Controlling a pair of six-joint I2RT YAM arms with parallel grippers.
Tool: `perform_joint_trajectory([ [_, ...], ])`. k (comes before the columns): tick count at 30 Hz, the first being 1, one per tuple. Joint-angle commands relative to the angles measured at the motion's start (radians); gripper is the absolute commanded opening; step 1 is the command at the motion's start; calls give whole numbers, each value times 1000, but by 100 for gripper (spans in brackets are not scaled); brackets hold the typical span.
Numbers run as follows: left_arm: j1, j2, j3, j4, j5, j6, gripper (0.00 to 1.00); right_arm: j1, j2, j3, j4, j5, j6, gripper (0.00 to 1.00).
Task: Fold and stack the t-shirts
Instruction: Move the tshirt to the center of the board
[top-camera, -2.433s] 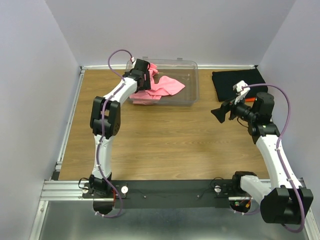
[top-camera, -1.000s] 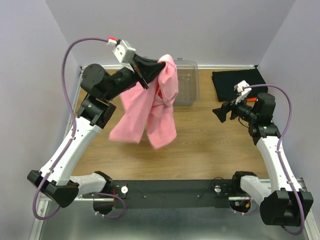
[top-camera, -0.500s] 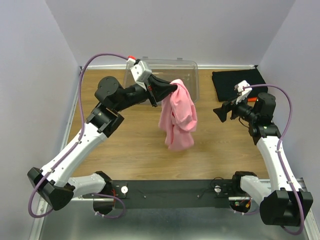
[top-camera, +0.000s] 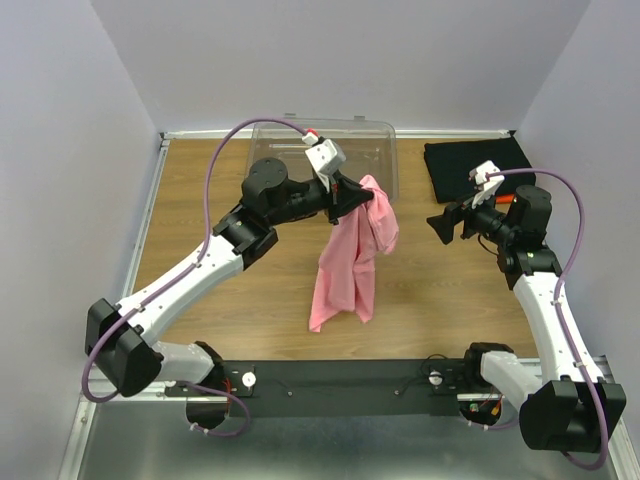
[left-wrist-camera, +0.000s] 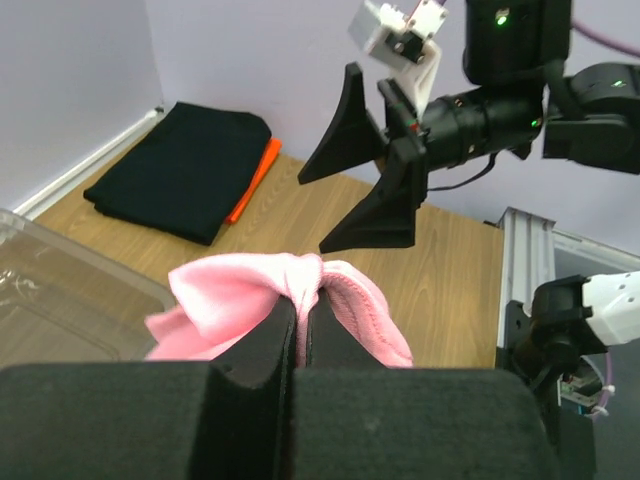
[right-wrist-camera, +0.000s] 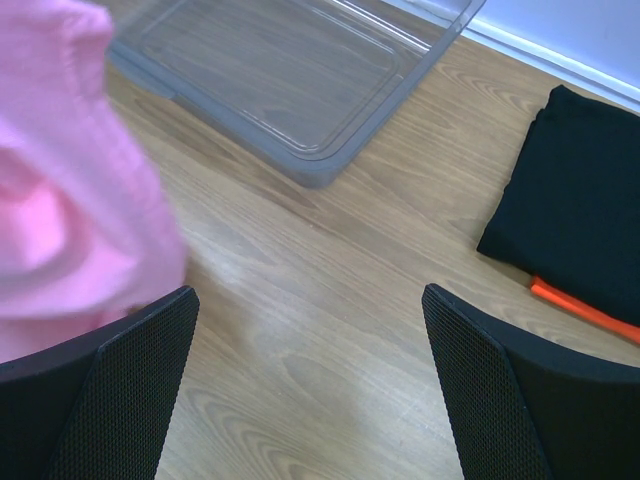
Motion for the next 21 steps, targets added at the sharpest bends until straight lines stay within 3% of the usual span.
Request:
perform_joint_trajectory([
  [1,-15,12,-10,45,-54,41,0,-9,3,-11,-22,16,-7,100],
  [8,-24,58,-8,-3,-102,109,0,-11,5,-11,-22,16,-7,100],
  [11,-25,72,7,-58,-131,181,40,-11,3,-11,-22,14,-9,100],
  [12,-25,70,10,-87,-139,204,61,-11,5,-11,-21,16,-9,100],
  [15,-25,57,18,-135,-227,328,78,-11,6,-9,-22,14,-10,100],
  [17,-25,49,9,-147,-322,394,82,-11,6,-11,-22,8,-10,100],
  [19,-25,47,-38,-129,-509,553,91,-11,5,-12,-22,7,-9,100],
  [21,-24,73,-83,-94,-594,762,94,-11,8,-11,-22,2,-10,100],
])
